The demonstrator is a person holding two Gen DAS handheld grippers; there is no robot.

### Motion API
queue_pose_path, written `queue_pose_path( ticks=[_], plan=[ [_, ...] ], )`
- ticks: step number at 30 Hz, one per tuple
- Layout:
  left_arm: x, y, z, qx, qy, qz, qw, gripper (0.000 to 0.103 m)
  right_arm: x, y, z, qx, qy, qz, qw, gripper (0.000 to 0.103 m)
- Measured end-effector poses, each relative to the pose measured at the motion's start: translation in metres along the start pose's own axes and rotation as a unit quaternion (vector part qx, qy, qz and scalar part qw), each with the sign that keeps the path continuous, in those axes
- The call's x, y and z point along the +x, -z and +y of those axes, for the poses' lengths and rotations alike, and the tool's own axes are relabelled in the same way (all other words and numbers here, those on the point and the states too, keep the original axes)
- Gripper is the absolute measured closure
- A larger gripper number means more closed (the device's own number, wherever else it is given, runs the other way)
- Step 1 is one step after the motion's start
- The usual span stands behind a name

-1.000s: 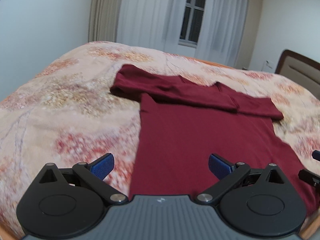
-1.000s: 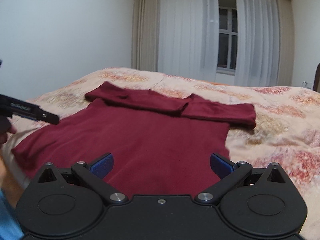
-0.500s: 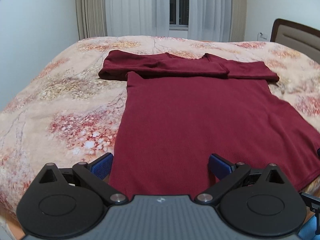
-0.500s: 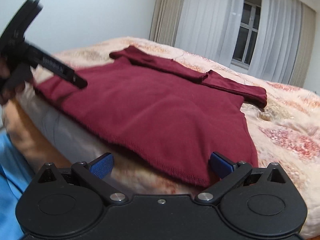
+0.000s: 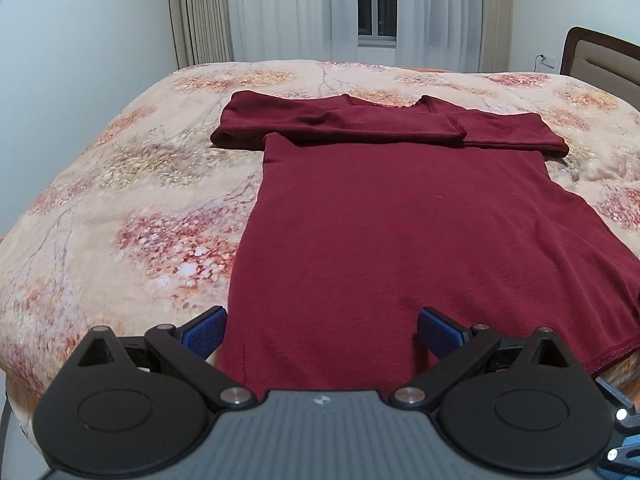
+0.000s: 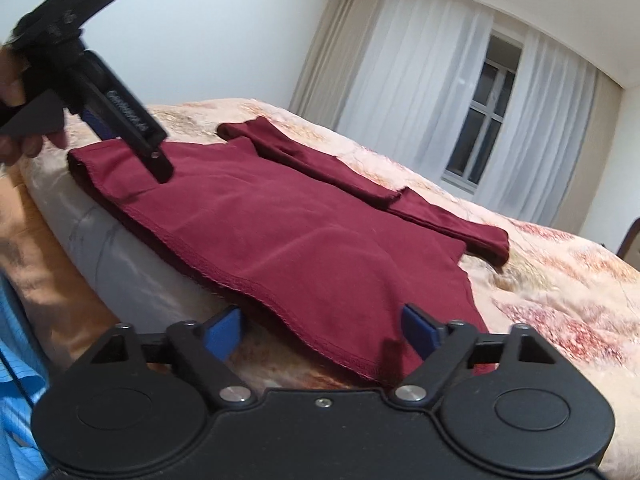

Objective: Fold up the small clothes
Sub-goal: 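Close the right gripper on the hem while the left gripper approaches the hem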

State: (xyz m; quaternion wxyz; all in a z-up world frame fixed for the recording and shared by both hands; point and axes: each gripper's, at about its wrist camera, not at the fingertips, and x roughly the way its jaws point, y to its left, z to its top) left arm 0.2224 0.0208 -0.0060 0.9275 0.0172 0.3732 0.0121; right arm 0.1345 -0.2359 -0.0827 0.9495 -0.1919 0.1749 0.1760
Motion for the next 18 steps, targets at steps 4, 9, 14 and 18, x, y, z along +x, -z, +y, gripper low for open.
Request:
queue_pose_path(
  ticks=[4, 9, 14, 18],
  plan=[
    [-0.001, 0.000, 0.000, -0.001, -0.002, 0.002, 1.0000, 0.000, -0.004, 0.000, 0.003, 0.004, -0.022, -0.005, 1.000, 0.057],
    [-0.002, 0.001, 0.001, -0.008, 0.000, 0.005, 1.0000, 0.000, -0.008, -0.006, 0.012, 0.002, -0.028, -0.014, 0.999, 0.086],
    [-0.009, 0.001, 0.002, -0.009, 0.006, -0.009, 0.9999, 0.000, -0.008, -0.019, 0.001, 0.050, -0.044, -0.019, 0.998, 0.089],
    [-0.023, 0.005, 0.004, -0.006, 0.040, -0.044, 0.9982, 0.000, -0.008, -0.027, -0.005, 0.079, -0.050, -0.016, 0.995, 0.089]
  ],
)
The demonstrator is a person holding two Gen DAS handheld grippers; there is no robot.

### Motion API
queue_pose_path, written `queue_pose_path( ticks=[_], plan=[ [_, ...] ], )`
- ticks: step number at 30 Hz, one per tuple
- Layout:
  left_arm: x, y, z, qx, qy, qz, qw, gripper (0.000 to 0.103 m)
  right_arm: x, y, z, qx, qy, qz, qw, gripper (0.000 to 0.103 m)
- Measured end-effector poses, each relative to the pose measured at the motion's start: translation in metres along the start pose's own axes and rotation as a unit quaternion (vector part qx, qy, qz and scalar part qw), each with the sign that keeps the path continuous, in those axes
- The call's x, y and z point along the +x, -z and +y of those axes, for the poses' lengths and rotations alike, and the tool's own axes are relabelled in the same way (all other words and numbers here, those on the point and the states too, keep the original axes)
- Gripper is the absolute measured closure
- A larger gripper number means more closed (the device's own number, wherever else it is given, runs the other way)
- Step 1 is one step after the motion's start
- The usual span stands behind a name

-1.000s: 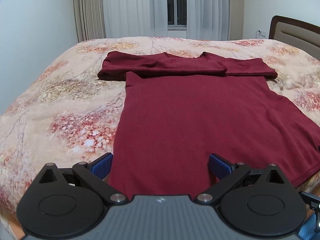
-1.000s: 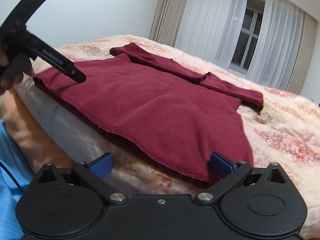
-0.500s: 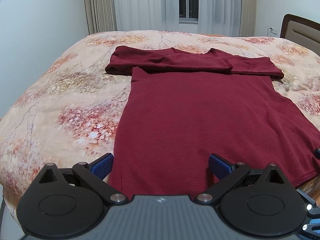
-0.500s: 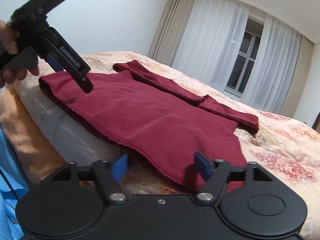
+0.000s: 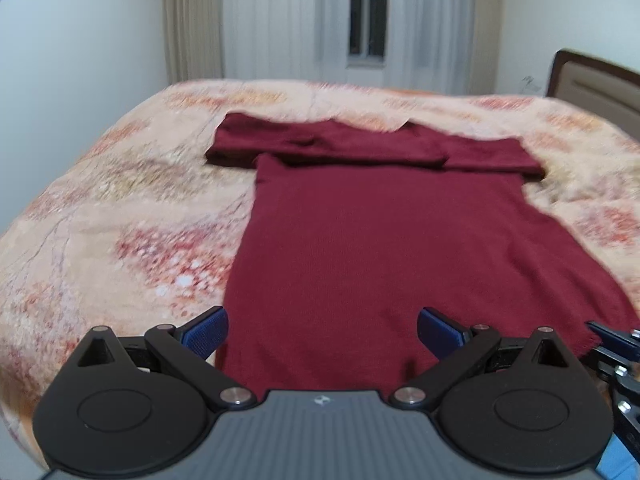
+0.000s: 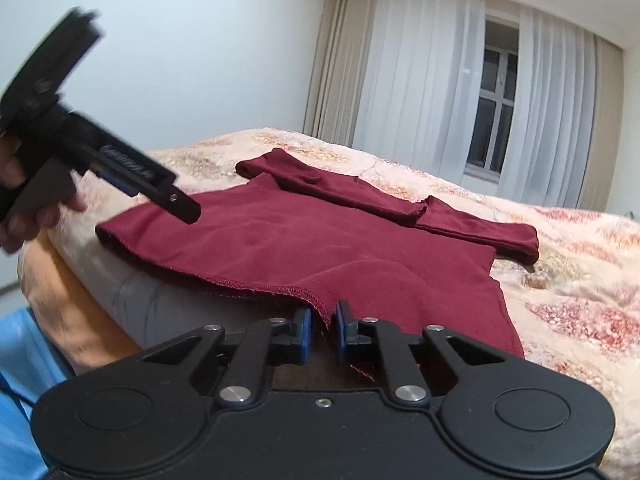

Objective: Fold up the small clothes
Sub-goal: 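Close the right gripper on the hem while the left gripper approaches the hem, then close the left gripper on the hem beside the right gripper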

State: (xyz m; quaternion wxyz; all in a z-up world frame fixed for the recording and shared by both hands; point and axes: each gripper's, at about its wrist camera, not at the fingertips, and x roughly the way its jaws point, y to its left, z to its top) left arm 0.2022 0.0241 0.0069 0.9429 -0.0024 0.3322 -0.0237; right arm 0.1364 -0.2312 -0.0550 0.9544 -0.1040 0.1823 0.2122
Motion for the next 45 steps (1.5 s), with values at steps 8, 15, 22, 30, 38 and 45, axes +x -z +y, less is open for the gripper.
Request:
queue_pose_path(
  ticks=[8, 15, 22, 30, 38, 45],
  plan=[
    [-0.017, 0.025, -0.026, 0.093, 0.057, -0.025, 0.9937, 0.000, 0.003, -0.008, -0.014, 0.077, -0.014, -0.003, 0.997, 0.089],
    [-0.015, 0.049, -0.064, 0.198, 0.018, -0.048, 0.9788, 0.000, 0.002, -0.017, -0.017, 0.093, -0.016, -0.017, 0.995, 0.089],
    [-0.005, 0.056, -0.075, 0.260, -0.068, -0.073, 0.9605, 0.017, 0.000, -0.017, -0.015, 0.079, -0.007, -0.020, 0.997, 0.089],
    [-0.003, 0.057, -0.046, 0.270, -0.087, -0.064, 0.9567, 0.033, 0.011, 0.019, -0.003, -0.021, 0.048, 0.038, 0.998, 0.066],
    [-0.008, 0.066, -0.040, 0.299, -0.111, -0.088, 0.9438, 0.054, 0.004, 0.030, -0.015, -0.096, 0.125, 0.010, 0.988, 0.055],
    [-0.019, 0.066, -0.042, 0.316, -0.107, -0.125, 0.9344, 0.096, -0.011, 0.041, 0.003, -0.191, 0.097, 0.007, 0.977, 0.060]
  ],
)
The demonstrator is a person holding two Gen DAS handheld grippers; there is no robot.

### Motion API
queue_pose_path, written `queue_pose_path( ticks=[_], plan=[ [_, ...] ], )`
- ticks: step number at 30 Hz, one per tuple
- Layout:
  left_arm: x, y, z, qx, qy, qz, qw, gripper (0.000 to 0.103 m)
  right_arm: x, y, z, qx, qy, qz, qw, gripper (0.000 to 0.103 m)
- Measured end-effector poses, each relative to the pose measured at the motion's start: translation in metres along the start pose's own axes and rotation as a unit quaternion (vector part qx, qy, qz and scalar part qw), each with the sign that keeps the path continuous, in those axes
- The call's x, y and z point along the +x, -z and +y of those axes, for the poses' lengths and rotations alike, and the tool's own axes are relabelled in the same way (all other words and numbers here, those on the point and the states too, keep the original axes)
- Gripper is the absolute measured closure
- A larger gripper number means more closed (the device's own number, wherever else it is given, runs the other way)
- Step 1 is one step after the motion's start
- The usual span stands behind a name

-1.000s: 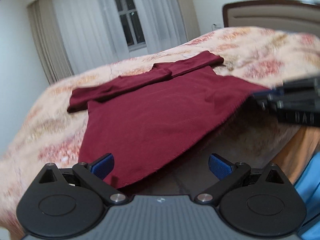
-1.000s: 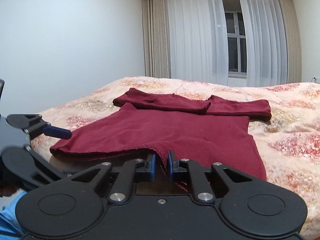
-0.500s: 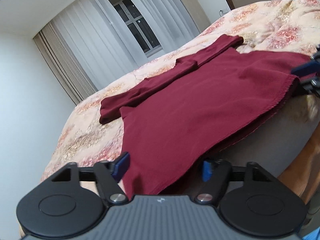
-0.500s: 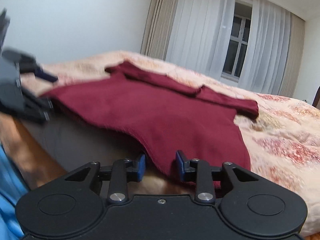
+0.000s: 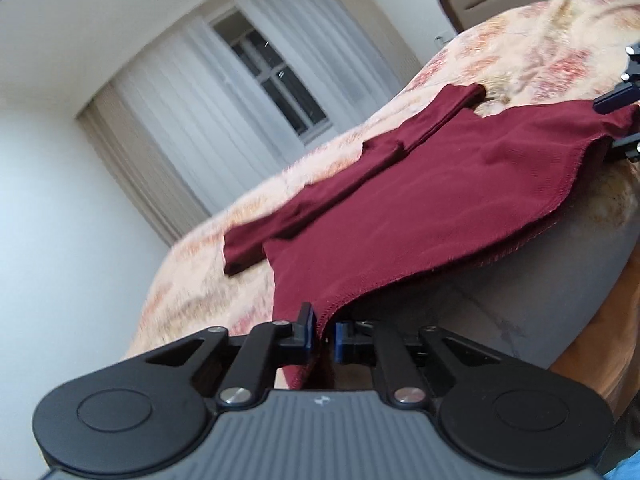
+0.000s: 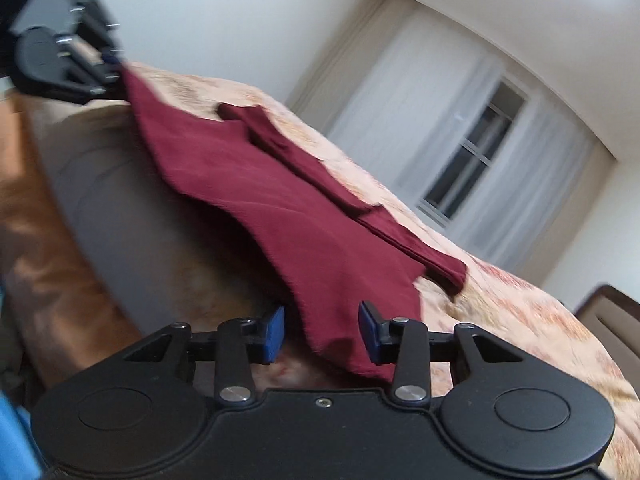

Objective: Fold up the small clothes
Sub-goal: 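Close the left gripper on the hem beside the right gripper, then lift the hem with both grippers and fold it over toward the collar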

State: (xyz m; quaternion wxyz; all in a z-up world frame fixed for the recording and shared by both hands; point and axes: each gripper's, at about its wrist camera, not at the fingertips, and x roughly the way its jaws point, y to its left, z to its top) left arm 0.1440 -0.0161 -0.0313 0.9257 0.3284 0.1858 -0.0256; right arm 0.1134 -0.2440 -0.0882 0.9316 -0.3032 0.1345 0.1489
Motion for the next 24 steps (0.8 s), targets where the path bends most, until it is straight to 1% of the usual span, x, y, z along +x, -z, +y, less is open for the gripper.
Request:
queue_pose_path(
  ticks=[2, 4, 8, 9, 10, 11, 12, 13, 15, 18, 21, 22, 24],
  plan=[
    [-0.002, -0.001, 0.000, 0.007, -0.001, -0.005, 1.0000, 0.096, -0.005, 0.002, 0.000, 0.006, -0.018, -0.002, 1.000, 0.054],
    [-0.001, -0.002, 0.003, -0.002, 0.005, -0.002, 1.0000, 0.096, -0.005, 0.003, 0.001, 0.010, -0.024, -0.001, 1.000, 0.054],
    [0.001, -0.003, 0.011, -0.027, 0.016, 0.004, 0.9995, 0.097, 0.006, 0.001, 0.005, 0.007, -0.018, -0.013, 1.000, 0.054],
    [0.001, -0.004, 0.013, -0.036, 0.019, 0.006, 0.9992, 0.097, 0.011, 0.000, 0.006, 0.005, -0.011, -0.014, 1.000, 0.056],
    [0.001, -0.005, 0.016, -0.045, 0.023, 0.007, 0.9987, 0.097, 0.015, -0.001, 0.007, 0.003, 0.001, -0.018, 1.000, 0.070],
    [0.001, -0.007, 0.019, -0.054, 0.027, 0.008, 0.9982, 0.098, 0.017, -0.004, 0.007, 0.000, 0.020, -0.021, 1.000, 0.093],
    [0.000, -0.008, 0.022, -0.060, 0.030, 0.006, 0.9977, 0.098, 0.018, -0.006, 0.006, -0.001, 0.038, -0.021, 0.999, 0.093],
    [-0.002, -0.009, 0.024, -0.064, 0.032, 0.003, 0.9974, 0.098, 0.016, -0.007, 0.004, 0.002, 0.046, -0.028, 0.999, 0.094],
    [-0.007, -0.010, 0.028, -0.062, 0.035, -0.004, 0.9974, 0.099, 0.008, -0.008, -0.003, 0.004, 0.052, -0.041, 0.998, 0.096],
    [-0.012, -0.011, 0.033, -0.062, 0.048, -0.008, 0.9969, 0.099, -0.006, -0.009, -0.007, -0.016, 0.049, -0.046, 0.998, 0.097],
    [-0.015, -0.012, 0.042, -0.103, 0.080, 0.009, 0.9914, 0.099, -0.015, -0.010, -0.008, -0.033, 0.060, -0.044, 0.997, 0.097],
    [-0.016, -0.013, 0.043, -0.114, 0.086, 0.011, 0.9897, 0.099, -0.018, -0.011, -0.010, -0.032, 0.061, -0.044, 0.997, 0.097],
    [-0.023, -0.013, 0.045, -0.126, 0.087, 0.000, 0.9882, 0.099, -0.026, -0.015, -0.012, -0.028, 0.060, -0.046, 0.997, 0.097]
  ],
)
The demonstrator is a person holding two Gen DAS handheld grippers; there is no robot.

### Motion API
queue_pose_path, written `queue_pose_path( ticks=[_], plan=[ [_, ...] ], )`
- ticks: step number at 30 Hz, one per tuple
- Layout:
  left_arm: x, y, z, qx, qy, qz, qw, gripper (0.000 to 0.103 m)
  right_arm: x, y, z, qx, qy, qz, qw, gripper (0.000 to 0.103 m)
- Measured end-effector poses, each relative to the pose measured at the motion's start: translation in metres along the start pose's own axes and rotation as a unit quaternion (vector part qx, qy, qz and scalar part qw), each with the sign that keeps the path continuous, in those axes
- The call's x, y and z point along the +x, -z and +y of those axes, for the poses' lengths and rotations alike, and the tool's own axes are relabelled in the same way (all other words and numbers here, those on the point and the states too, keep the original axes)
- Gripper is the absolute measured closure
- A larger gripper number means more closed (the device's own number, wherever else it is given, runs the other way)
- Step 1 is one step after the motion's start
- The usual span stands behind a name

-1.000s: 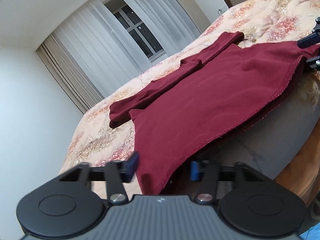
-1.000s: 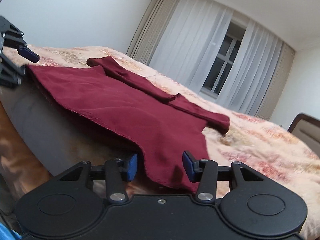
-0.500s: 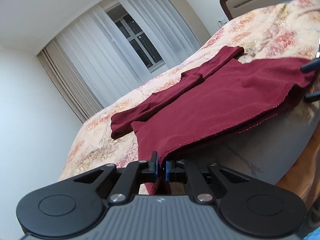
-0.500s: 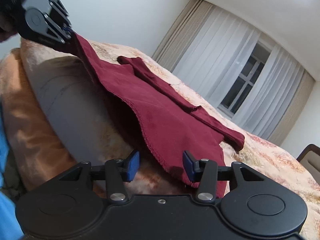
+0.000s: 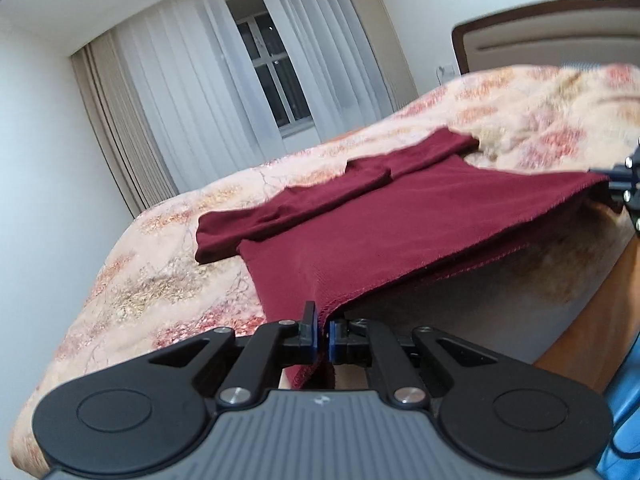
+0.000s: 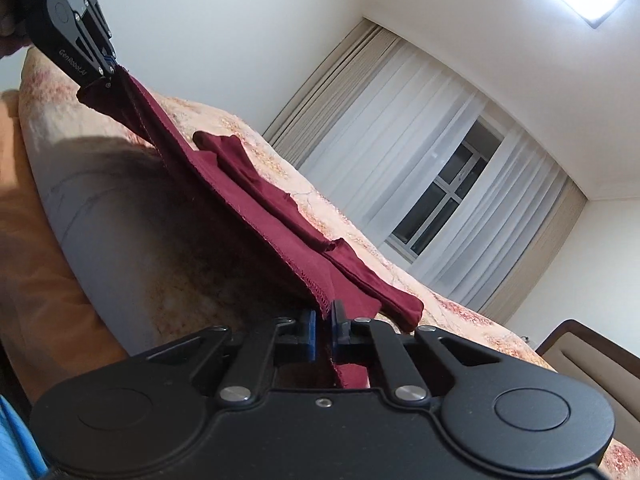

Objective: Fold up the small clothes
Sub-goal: 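Lift the hem with both grippers and fold it over toward the collar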

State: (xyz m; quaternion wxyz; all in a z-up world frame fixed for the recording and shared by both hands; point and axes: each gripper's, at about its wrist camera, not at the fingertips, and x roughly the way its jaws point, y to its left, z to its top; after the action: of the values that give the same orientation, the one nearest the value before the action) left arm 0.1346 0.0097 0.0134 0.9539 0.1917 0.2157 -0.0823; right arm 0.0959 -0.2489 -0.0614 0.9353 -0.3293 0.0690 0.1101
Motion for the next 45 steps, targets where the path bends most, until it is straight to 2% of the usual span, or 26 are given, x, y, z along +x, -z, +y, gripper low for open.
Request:
queue_pose_path(
  ticks=[5, 12, 15, 19, 22, 27, 33, 39, 42, 45],
  plan=[
    [-0.033, 0.003, 0.001, 0.001, -0.002, -0.022, 0.9998, 0.099, -0.032, -0.011, -0.008, -0.007, -0.016, -0.005, 1.000, 0.097],
    [-0.105, 0.016, 0.001, 0.015, 0.029, -0.010, 0.9994, 0.099, -0.109, -0.029, -0.023, -0.002, -0.096, 0.033, 0.995, 0.097],
    [-0.119, 0.016, 0.002, 0.019, 0.046, 0.005, 0.9987, 0.099, -0.112, -0.035, -0.036, 0.019, -0.122, 0.047, 0.991, 0.096],
    [-0.114, -0.003, 0.011, -0.019, 0.069, 0.010, 0.9974, 0.099, -0.084, -0.048, -0.061, 0.068, -0.152, 0.052, 0.985, 0.096],
    [-0.100, -0.026, 0.025, -0.042, 0.085, 0.003, 0.9955, 0.099, -0.063, -0.060, -0.082, 0.073, -0.156, 0.046, 0.984, 0.094],
    [-0.051, -0.079, 0.046, -0.032, 0.070, -0.011, 0.9970, 0.098, 0.004, -0.074, -0.119, 0.056, -0.131, 0.022, 0.990, 0.092],
    [0.046, -0.127, 0.077, -0.061, 0.085, 0.013, 0.9944, 0.097, 0.114, -0.080, -0.138, 0.032, -0.114, 0.031, 0.992, 0.092],
    [0.145, -0.142, 0.103, -0.121, 0.103, 0.066, 0.9852, 0.097, 0.195, -0.073, -0.147, 0.050, -0.118, 0.047, 0.991, 0.092],
    [0.176, -0.144, 0.109, -0.129, 0.108, 0.080, 0.9826, 0.097, 0.220, -0.069, -0.151, 0.066, -0.125, 0.055, 0.989, 0.092],
    [0.198, -0.144, 0.110, -0.117, 0.105, 0.084, 0.9839, 0.097, 0.238, -0.065, -0.152, 0.077, -0.129, 0.059, 0.987, 0.092]
  ],
)
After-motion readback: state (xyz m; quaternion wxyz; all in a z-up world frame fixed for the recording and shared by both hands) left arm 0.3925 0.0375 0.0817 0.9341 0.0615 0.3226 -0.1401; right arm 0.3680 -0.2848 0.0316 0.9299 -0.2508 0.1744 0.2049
